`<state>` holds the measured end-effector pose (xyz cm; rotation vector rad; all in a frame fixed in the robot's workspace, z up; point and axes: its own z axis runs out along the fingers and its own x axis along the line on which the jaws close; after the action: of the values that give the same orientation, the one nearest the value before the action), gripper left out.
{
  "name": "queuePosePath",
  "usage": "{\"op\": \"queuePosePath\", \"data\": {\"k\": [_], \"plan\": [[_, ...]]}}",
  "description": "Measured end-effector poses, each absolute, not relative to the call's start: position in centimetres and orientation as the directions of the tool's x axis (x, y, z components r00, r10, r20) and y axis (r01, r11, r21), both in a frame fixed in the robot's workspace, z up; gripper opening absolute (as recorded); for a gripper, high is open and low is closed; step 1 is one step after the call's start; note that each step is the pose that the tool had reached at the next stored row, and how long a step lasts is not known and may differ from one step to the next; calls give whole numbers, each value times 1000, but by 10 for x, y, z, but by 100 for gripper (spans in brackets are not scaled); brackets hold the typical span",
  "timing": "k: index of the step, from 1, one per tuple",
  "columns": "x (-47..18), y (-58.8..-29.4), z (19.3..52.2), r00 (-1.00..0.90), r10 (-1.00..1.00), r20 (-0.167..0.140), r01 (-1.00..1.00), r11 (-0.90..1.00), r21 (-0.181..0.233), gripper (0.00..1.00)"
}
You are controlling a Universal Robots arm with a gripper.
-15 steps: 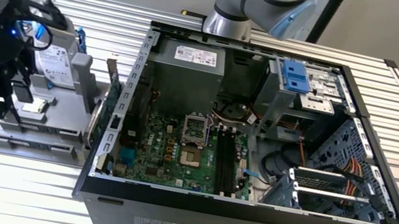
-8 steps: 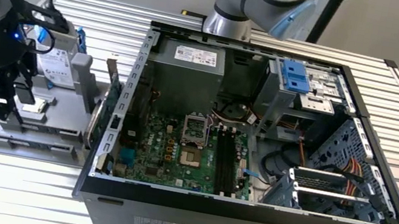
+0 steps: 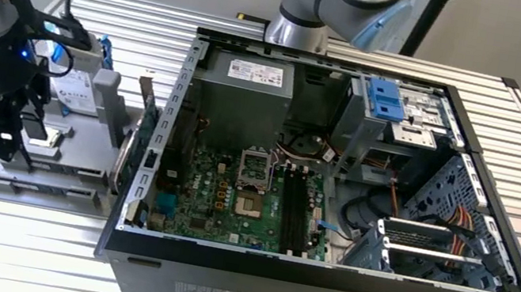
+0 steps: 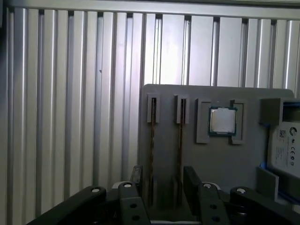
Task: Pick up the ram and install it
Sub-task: 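Pick up the ram and move it above insertion slot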
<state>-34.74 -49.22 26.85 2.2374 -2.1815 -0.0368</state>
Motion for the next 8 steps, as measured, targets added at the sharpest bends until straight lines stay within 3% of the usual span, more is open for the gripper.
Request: {"op": "queuePosePath", "data": {"k": [8], "plan": [[-347,-492,261,25,-1000,-5,-999,-25,28,100]]}}
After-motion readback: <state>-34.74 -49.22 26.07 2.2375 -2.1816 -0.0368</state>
